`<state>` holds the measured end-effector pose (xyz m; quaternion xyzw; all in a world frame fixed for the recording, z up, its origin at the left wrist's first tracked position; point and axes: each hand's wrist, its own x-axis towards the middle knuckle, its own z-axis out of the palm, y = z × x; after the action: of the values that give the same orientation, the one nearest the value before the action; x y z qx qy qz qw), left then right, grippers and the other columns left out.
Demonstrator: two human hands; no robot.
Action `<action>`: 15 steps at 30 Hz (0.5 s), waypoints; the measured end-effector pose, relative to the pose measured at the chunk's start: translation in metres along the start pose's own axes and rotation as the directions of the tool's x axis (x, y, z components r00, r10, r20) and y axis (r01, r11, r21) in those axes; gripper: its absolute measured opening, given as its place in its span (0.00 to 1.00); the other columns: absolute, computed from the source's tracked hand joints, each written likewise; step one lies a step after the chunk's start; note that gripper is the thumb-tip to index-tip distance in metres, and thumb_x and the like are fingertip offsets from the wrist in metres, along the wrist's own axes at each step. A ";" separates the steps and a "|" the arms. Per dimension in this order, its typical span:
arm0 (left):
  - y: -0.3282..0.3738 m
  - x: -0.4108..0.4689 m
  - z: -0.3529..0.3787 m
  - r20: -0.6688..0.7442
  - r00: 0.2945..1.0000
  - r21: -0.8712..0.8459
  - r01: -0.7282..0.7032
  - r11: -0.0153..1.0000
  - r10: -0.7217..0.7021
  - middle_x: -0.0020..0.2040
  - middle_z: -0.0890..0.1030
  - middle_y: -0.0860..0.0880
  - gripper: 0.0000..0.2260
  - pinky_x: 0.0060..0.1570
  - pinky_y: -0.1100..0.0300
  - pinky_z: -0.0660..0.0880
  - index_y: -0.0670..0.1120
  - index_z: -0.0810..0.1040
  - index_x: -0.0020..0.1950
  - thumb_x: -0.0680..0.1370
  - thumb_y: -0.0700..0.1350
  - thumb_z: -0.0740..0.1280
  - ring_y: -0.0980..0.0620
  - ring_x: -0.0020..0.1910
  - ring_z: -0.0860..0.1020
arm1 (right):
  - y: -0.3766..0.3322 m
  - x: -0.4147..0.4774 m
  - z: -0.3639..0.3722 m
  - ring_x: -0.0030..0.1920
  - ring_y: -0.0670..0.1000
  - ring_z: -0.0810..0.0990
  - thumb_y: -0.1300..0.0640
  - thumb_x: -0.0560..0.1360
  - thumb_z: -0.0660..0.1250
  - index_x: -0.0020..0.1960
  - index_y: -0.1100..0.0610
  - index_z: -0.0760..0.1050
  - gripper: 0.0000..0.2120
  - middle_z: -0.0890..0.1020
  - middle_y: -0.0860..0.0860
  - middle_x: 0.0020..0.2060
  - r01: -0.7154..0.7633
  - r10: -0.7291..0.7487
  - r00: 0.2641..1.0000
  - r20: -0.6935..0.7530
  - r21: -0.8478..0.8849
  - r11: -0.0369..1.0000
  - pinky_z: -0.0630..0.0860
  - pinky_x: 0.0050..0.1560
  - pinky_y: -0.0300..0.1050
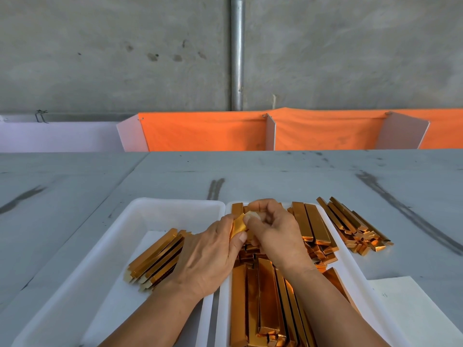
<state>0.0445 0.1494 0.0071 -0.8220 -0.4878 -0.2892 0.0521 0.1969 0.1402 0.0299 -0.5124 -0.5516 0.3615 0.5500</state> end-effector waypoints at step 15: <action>0.001 0.000 -0.004 0.018 1.000 -0.016 0.020 1.000 -0.020 0.37 0.66 0.58 0.26 0.29 0.69 0.60 0.54 0.64 0.65 0.78 0.66 0.40 0.59 0.32 0.70 | -0.005 0.005 -0.009 0.25 0.47 0.74 0.59 0.82 0.61 0.55 0.62 0.78 0.09 0.79 0.52 0.30 -0.407 0.344 0.913 0.219 0.484 0.775 0.68 0.21 0.36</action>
<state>0.0440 0.1473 0.0111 -0.8200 -0.4941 -0.2863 0.0382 0.2057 0.1428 0.0368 -0.4222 -0.3511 0.6287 0.5506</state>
